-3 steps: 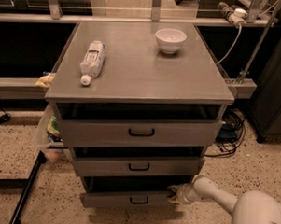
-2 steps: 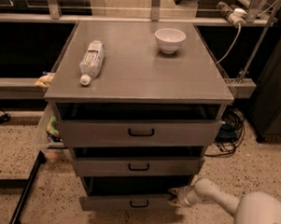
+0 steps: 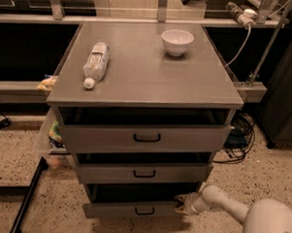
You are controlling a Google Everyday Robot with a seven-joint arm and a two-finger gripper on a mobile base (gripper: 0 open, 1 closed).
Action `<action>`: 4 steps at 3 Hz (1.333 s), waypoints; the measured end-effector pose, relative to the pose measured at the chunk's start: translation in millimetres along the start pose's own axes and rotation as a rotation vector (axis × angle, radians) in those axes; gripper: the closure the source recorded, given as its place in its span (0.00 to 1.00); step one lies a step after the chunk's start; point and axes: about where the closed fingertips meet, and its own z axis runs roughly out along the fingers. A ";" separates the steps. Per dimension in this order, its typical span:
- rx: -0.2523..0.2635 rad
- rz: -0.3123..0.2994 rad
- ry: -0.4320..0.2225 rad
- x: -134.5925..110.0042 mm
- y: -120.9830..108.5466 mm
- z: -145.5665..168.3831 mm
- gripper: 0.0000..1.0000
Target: Open bottom drawer
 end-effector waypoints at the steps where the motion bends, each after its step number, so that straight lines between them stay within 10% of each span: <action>1: 0.000 0.000 0.000 0.0 0.0 0.0 0.67; 4: 0.000 0.000 0.000 -0.1 0.1 0.2 0.00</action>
Offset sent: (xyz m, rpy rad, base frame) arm 0.0000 0.0000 0.0000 0.0000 0.0000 0.0000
